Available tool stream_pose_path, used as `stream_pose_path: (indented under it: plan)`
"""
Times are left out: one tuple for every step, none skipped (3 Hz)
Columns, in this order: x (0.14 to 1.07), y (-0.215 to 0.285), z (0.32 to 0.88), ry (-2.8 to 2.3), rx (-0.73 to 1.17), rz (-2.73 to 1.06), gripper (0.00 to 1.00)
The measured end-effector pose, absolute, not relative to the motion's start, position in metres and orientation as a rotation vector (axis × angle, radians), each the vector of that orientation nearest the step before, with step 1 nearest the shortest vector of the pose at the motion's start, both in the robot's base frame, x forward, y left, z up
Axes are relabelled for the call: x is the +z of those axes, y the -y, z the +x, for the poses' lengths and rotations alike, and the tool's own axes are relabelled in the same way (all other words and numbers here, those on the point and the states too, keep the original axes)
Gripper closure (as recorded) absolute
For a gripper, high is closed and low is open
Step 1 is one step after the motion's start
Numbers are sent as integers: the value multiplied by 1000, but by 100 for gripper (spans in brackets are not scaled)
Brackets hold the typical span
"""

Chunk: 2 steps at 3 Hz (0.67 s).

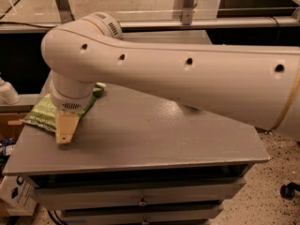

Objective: Pick green jalapeno chip bag

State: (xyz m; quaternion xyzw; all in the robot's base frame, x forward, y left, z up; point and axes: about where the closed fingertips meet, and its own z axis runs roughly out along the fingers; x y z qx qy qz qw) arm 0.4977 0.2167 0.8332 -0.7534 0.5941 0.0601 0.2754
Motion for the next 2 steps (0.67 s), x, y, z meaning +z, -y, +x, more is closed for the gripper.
stream_pose_path:
  plan:
    - [832, -217, 501, -1620, 140, -2020, 41]
    - [833, -217, 501, -1620, 140, -2020, 64]
